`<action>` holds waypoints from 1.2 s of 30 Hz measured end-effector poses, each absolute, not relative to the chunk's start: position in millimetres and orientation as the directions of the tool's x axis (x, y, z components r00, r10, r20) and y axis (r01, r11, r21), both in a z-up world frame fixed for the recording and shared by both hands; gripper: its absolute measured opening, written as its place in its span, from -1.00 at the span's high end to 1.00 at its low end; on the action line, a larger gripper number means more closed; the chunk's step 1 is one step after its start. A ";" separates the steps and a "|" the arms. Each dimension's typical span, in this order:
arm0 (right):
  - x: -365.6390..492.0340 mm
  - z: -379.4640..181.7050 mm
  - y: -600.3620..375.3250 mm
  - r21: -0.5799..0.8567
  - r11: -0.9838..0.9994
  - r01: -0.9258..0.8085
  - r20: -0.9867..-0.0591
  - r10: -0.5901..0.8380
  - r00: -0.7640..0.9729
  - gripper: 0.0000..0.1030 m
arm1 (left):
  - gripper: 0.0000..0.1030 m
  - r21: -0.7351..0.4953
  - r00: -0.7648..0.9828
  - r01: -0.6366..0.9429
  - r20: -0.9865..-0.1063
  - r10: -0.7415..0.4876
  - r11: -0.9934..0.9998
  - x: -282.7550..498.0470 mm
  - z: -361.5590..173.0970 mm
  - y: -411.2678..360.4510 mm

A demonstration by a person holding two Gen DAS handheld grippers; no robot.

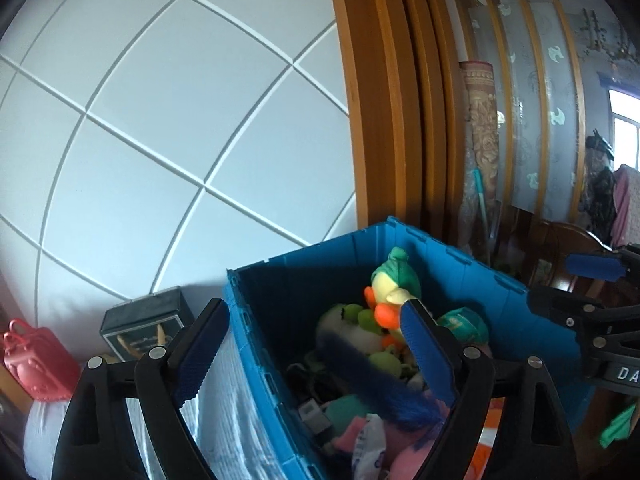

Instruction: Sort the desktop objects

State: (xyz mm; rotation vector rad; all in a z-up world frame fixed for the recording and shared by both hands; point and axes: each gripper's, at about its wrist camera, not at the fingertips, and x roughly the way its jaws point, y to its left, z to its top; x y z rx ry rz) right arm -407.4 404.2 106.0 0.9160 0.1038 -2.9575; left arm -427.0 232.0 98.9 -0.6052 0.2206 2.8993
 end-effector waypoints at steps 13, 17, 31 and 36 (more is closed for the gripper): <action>-269.2 70.1 340.9 -0.021 -0.999 0.033 -0.264 -0.026 -0.964 -0.33 | -0.96 0.116 -0.964 -0.026 -0.266 -0.006 -0.993 -296.6 83.2 144.0; -230.7 56.3 327.4 -0.018 -1.000 -0.019 -0.272 0.023 -0.962 -0.33 | -0.96 0.101 -0.965 -0.035 -0.264 0.007 -0.994 -257.8 75.9 123.9; -86.4 37.2 232.4 -0.030 -1.000 -0.007 -0.221 0.013 -0.975 -0.66 | -0.98 0.111 -0.953 0.008 -0.300 -0.041 -0.994 -124.1 40.4 43.3; -64.6 37.7 217.1 -0.022 -0.998 0.066 -0.217 -0.060 -0.974 -0.66 | -0.98 0.094 -0.950 0.107 -0.283 -0.130 -0.990 -70.3 41.1 20.7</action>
